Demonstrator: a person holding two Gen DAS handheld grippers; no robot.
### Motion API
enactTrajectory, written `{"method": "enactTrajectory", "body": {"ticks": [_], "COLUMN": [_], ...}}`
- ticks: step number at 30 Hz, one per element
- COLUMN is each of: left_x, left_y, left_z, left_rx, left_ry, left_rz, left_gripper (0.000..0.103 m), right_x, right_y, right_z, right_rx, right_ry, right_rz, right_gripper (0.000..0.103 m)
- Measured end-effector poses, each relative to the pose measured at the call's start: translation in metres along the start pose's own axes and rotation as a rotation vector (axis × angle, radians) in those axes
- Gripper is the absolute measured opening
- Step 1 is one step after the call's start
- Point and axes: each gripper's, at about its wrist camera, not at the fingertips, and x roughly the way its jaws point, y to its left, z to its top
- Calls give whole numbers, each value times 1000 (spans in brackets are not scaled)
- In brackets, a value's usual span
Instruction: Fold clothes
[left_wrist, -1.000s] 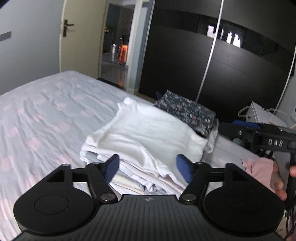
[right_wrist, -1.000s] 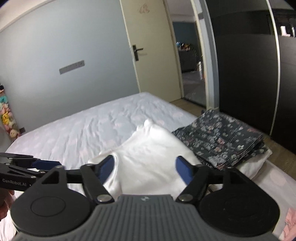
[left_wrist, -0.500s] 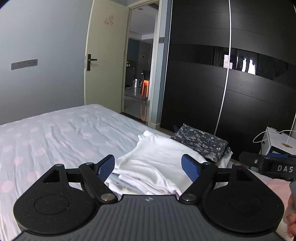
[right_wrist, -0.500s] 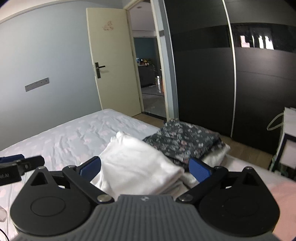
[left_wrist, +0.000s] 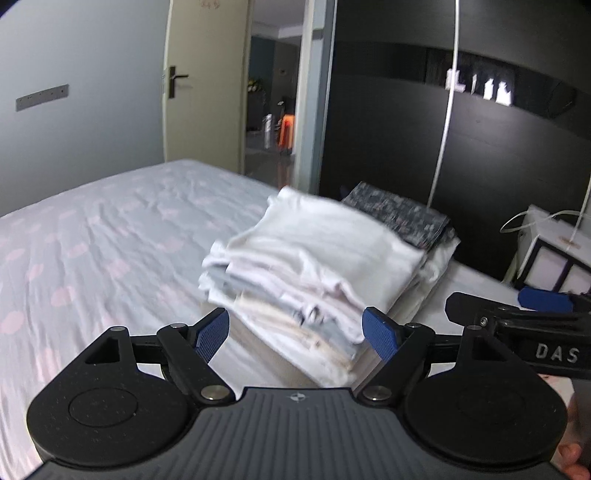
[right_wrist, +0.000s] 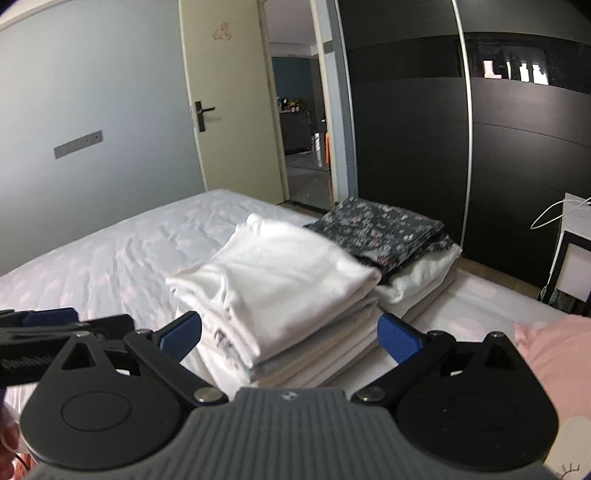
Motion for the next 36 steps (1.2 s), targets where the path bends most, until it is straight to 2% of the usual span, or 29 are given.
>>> {"method": "enactTrajectory", "body": {"ticks": [4, 10, 36], "left_x": [5, 4, 4], "left_y": [-5, 4, 10], "left_z": [-12, -21, -22], "left_rx": [15, -26, -52], "left_ry": [26, 45, 77], "left_rz": [36, 33, 62], "left_gripper": [79, 79, 79], "right_x": [2, 4, 0], "right_y": [5, 9, 18], "right_z": [-11, -20, -28], "right_rx": [-18, -34, -18], "right_ry": [20, 31, 21], "right_rz": [13, 18, 7], "right_gripper": [102, 102, 102]}}
